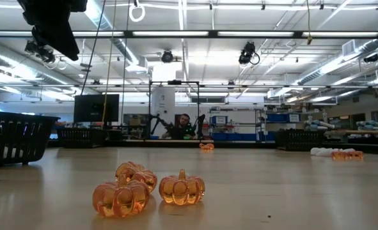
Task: Sort Halloween decoration
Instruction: Put the white ghost toy into the bottom black basket
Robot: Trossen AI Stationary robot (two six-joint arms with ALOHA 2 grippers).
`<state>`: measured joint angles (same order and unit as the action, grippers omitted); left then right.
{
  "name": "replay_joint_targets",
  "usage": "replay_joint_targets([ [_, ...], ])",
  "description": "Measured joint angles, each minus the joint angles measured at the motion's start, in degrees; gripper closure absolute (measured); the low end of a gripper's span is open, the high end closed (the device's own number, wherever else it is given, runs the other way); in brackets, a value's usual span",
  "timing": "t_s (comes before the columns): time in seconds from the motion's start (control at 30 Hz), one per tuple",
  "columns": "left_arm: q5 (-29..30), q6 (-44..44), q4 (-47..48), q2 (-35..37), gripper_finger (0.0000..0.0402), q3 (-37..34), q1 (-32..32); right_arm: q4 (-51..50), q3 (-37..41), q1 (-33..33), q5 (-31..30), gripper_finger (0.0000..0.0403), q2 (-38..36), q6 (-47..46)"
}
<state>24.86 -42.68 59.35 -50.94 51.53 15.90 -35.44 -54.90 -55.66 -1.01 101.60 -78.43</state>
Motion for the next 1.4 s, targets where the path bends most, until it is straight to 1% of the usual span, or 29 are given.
replay_joint_targets([
  [0.1, 0.0, 0.0, 0.0, 0.0, 0.0246, 0.0, 0.0, -0.26, -0.16, 0.45, -0.3, 0.0313, 0.07, -0.06],
  [0.23, 0.0, 0.0, 0.02, 0.0, 0.0246, 0.0, 0.0, -1.68, -1.18, 1.37, -0.17, 0.0382, 0.32, -0.06],
  [0.3, 0.0, 0.0, 0.06, 0.04, 0.0246, 0.0, 0.0, -0.84, -1.85, 1.88, -0.71, 0.0394, 0.54, 0.03],
  [0.37, -0.02, 0.0, 0.35, 0.09, 0.0246, 0.0, 0.0, -0.01, -2.7, 2.5, -1.16, 0.0384, 0.59, -0.16],
  [0.57, -1.78, 0.0, 2.56, 0.35, 0.0246, 0.02, 0.0, -3.47, -6.51, 2.68, 0.25, 0.0323, 0.48, -0.03],
  [0.73, -2.1, 0.01, 4.24, 1.07, 0.0246, 0.02, 0.0, -9.04, -9.64, 1.97, -2.18, 0.0272, 0.42, 0.7],
  [0.8, -2.06, 0.28, 3.93, 1.24, 0.0246, 0.02, 0.0, -10.83, -9.54, 1.84, -3.86, 0.0253, 0.42, -0.26],
  [0.9, -1.76, 0.31, 3.92, 1.29, 0.0246, 0.02, 0.0, -10.24, -8.34, 1.87, -5.54, 0.0233, 0.44, -2.73],
  [1.0, -1.74, 0.31, 3.91, 1.29, 0.0246, 0.02, 0.0, -8.7, -6.34, 2.19, -5.56, 0.0225, 0.46, -4.61],
  [1.2, -1.7, 0.37, 3.91, 1.27, 0.0246, 0.02, 0.0, -2.78, -3.07, 2.4, -5.54, 0.0225, 0.48, -6.2],
  [1.4, -1.55, 0.39, 3.89, 1.27, 0.0246, 0.02, 0.02, -2.26, -1.07, 2.78, -5.44, 0.0228, 0.24, -8.42],
])
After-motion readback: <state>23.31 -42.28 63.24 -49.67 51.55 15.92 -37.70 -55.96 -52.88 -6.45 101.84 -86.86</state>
